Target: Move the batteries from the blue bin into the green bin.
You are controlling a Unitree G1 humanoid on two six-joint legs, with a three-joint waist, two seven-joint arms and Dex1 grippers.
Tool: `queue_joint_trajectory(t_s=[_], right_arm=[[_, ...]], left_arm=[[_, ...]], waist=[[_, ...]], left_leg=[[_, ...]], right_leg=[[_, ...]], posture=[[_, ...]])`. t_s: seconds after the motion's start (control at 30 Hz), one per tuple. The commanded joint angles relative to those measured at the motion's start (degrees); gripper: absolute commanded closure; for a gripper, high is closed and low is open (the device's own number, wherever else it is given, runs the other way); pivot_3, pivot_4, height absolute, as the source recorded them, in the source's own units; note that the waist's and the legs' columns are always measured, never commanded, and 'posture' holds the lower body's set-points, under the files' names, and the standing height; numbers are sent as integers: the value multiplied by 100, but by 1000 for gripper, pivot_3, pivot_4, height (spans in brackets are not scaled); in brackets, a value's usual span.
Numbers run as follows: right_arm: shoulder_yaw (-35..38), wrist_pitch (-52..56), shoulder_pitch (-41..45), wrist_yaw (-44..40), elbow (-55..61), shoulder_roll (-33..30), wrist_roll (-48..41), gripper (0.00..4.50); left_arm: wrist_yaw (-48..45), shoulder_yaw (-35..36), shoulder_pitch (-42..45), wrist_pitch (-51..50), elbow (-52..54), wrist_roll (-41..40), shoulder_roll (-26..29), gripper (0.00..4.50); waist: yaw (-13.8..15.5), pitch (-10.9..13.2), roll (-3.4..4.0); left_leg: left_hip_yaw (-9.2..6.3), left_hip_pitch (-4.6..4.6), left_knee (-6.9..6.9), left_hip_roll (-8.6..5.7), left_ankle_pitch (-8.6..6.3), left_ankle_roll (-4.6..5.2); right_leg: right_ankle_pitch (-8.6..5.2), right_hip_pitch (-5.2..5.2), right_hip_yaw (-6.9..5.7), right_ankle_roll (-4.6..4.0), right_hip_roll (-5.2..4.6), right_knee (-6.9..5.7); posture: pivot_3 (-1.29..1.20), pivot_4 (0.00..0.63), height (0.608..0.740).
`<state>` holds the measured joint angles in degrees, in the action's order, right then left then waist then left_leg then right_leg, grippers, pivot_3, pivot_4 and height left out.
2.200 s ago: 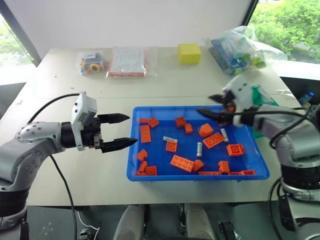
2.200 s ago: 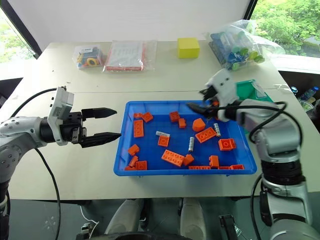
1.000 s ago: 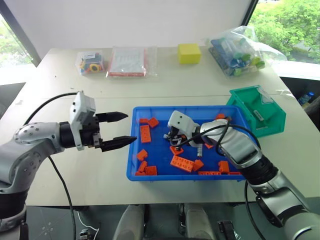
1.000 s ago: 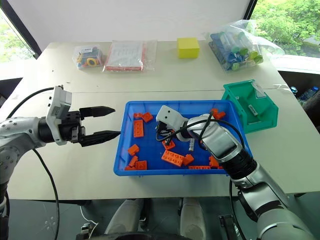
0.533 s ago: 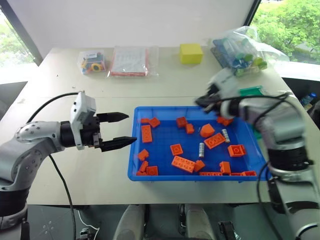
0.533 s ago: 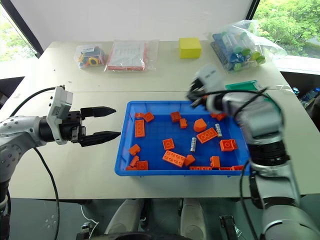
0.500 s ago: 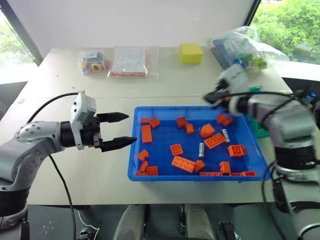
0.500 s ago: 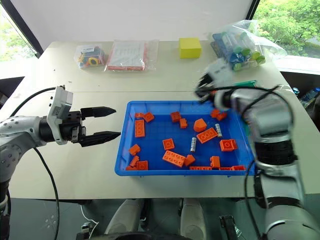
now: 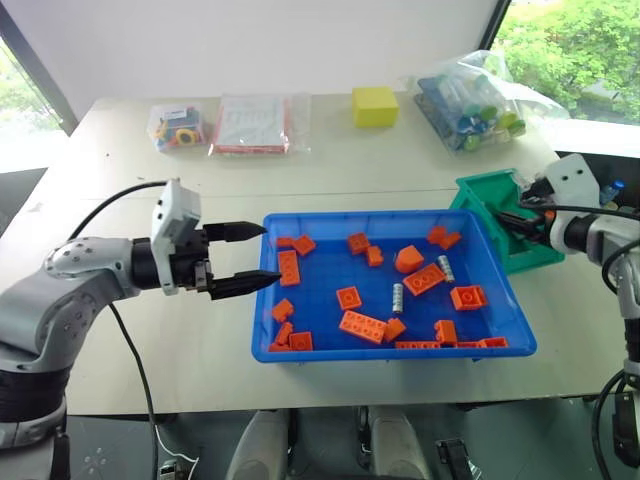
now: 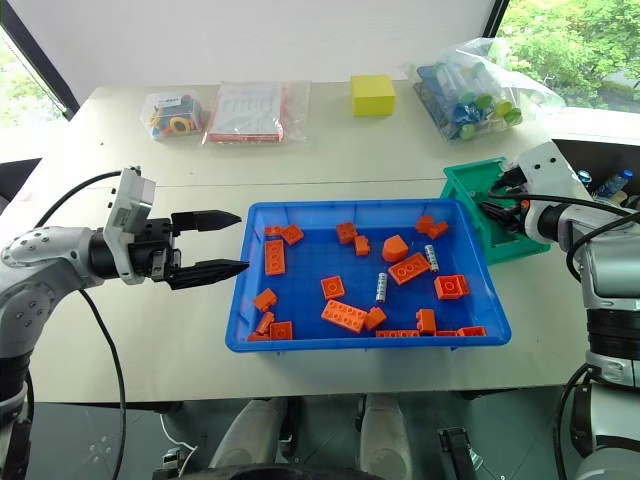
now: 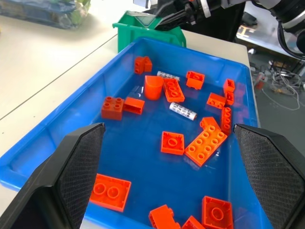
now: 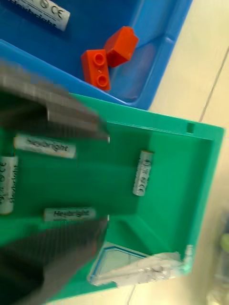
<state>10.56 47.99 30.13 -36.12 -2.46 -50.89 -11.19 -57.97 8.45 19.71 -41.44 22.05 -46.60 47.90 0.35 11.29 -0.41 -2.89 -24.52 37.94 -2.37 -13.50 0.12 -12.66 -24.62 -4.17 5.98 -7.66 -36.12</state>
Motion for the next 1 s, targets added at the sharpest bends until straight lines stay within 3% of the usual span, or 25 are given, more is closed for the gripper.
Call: queue_joint_trajectory(t_s=[0.03,0.13,0.2,0.33,0.47,0.77,1.0], right_arm=[[127,29,229,-21,368,-127,-90,1392],[165,615,256,-84,1066,-72,-413,1392],[269,1548,240,-170,1891,106,-1020,1392],[519,3224,-37,-160,3116,617,-2025,1392],[664,4295,-454,147,3766,1336,-2404,1392],[783,4451,-1140,720,3899,1771,-2898,1392],[780,4451,-1182,1070,3684,2094,-3044,1392]], left_arm=[[0,49,84,74,82,4,-2,0],[2,75,62,62,89,-9,20,0],[12,93,47,44,101,-19,36,0],[27,117,19,24,135,-35,52,0],[20,104,17,20,140,-34,62,0],[-16,88,61,16,118,-29,96,0],[15,103,53,0,158,-36,103,0]], waist=[[10,0,0],[18,1,1],[22,1,1],[36,0,-1],[63,-1,-6],[39,-1,-4],[37,0,-4]], left_leg=[[-1,0,0,0,0,0],[-3,-1,0,0,0,0],[-6,-1,-1,2,0,0],[-16,-2,-1,2,-1,2],[-18,-4,2,-2,-2,2],[-16,-3,2,-1,-2,1],[-14,-2,3,-1,-2,1]], right_leg=[[0,0,0,-1,0,0],[-1,-1,0,-1,0,0],[-1,-1,0,-1,1,0],[-1,0,-1,-1,3,0],[-2,7,-3,-3,-1,6],[-3,4,-3,-6,1,6],[-3,4,-2,-6,1,5]], posture=[[0,150,692],[0,150,692],[0,150,692],[0,150,692],[0,150,692],[0,150,692],[0,150,692]])
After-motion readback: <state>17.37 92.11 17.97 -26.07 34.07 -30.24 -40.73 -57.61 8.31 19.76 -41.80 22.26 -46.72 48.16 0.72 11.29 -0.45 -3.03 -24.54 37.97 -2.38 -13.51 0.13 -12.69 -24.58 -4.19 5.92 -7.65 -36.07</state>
